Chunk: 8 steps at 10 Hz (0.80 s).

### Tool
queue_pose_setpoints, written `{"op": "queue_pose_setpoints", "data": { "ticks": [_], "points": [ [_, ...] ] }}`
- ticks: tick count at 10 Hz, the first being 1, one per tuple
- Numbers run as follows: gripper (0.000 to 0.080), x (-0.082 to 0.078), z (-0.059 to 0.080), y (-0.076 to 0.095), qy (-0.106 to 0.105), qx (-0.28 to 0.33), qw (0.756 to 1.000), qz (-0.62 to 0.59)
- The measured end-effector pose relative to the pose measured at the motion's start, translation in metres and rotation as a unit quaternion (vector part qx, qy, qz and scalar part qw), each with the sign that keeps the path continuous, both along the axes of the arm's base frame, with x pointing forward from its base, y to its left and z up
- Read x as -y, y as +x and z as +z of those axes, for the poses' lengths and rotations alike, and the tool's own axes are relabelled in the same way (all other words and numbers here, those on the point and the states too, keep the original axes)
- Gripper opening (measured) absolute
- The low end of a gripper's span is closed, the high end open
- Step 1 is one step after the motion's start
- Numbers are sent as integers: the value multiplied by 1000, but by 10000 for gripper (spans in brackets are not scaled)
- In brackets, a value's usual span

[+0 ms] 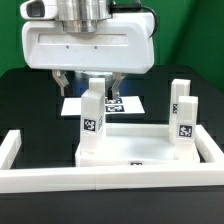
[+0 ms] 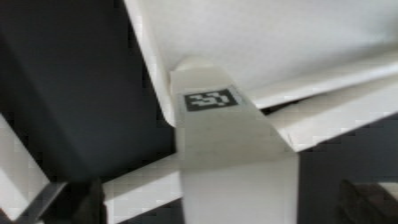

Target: Assemble desk

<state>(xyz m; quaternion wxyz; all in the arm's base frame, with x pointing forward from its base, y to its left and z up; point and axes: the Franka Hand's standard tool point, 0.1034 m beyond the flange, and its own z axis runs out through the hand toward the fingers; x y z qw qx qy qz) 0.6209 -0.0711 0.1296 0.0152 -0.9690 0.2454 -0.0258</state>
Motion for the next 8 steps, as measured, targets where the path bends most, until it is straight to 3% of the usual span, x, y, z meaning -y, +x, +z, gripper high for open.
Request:
{"op": "queue_pose_setpoints", "data": {
  "ticks": [1,3,4,5,8],
  "points": [
    [648,0,0,0,1,-1,1000,-4],
    [386,0,0,0,3,-1,999,-48],
    [386,0,0,0,6,-2,996,-85],
    [291,0,0,0,8,-2,993,-117],
    [291,-1,-1,0,15,-5,973,-231]
  ]
}}
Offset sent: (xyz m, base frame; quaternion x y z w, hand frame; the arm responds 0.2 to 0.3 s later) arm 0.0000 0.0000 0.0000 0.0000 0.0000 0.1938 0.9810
